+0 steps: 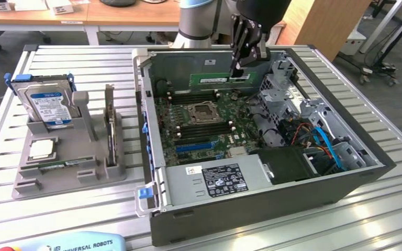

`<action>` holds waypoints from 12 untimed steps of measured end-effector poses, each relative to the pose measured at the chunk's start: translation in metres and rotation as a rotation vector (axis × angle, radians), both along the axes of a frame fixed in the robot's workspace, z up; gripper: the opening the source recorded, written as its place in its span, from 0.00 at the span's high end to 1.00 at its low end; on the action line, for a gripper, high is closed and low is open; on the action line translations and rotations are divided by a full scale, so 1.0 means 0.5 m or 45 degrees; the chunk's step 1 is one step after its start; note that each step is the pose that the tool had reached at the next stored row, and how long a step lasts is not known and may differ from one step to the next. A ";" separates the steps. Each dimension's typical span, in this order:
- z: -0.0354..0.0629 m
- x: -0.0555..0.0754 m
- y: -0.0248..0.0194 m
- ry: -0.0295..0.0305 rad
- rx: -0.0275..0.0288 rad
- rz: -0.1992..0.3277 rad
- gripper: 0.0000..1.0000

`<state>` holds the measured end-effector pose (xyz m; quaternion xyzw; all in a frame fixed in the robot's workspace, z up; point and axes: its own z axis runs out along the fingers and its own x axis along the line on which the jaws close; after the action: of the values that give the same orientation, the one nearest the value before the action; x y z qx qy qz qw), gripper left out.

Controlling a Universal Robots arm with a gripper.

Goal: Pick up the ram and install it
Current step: 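Pick up the ram and move it above insertion slot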

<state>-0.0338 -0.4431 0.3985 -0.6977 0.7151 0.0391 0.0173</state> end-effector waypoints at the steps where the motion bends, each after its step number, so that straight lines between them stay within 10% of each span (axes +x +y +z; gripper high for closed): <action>1: 0.000 0.000 0.0012 0.0000 0.0004 0.000 0.88; 12: -0.008 0.000 0.0036 0.0000 0.0006 -0.002 0.88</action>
<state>-0.0339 -0.4413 0.3945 -0.6970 0.7158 0.0392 0.0175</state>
